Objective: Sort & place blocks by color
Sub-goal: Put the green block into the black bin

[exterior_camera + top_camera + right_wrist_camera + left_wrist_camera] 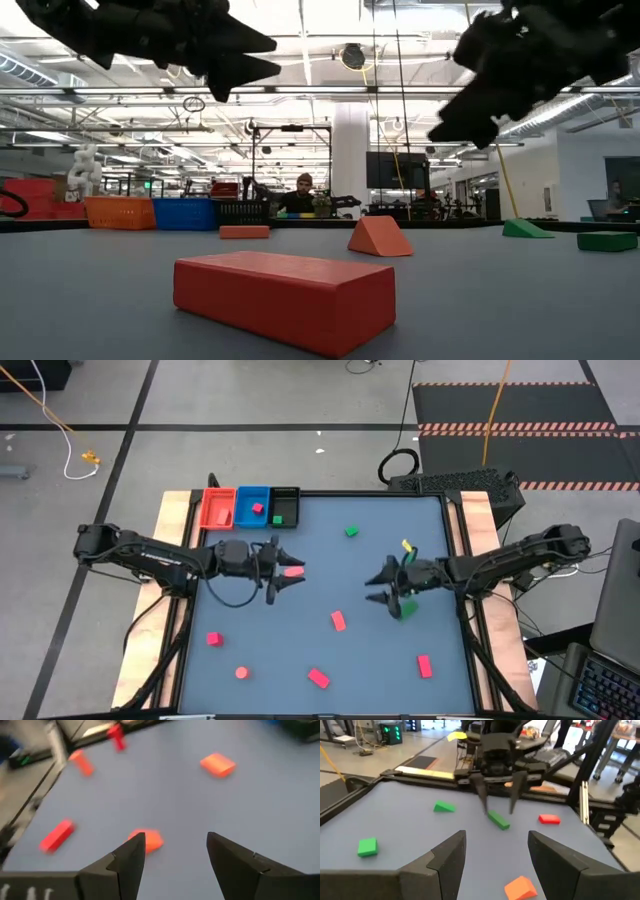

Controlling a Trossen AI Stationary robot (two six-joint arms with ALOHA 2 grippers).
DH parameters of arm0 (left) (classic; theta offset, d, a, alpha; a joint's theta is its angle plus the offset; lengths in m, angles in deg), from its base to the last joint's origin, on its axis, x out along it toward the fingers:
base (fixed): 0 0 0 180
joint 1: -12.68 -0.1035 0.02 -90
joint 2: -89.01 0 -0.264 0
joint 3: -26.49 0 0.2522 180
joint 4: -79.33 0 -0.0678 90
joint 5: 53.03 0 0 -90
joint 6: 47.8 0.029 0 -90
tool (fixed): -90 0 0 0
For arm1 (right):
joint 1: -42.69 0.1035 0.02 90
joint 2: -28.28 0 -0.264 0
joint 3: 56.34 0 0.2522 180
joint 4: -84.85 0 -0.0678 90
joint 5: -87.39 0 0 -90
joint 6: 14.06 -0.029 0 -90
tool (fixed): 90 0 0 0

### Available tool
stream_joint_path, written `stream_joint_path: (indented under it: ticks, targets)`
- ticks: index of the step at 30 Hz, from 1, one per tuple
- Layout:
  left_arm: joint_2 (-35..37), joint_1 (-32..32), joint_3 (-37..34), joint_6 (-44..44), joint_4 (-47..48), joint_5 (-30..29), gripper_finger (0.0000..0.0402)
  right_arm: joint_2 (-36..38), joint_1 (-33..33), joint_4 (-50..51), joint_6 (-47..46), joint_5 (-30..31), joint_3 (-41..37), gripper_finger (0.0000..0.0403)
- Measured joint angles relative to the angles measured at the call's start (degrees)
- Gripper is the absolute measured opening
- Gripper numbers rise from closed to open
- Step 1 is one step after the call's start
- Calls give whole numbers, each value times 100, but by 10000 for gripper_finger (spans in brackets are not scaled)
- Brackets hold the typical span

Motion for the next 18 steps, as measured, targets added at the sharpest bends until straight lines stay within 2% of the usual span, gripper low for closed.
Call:
stream_joint_path:
  ticks: [6, 12, 18]
  targets:
    - [24, 80, 0, 109, 113, 0, 216, -2, 724, 2228, -285, -4, 712, 208]
    - [24, 81, 0, 92, 164, 0, 216, -2, 1147, 4768, -115, 35, 1571, 208]
    - [24, 81, 0, 67, 190, 0, 216, -95, 1418, 5663, 40, -12, 1643, 208]
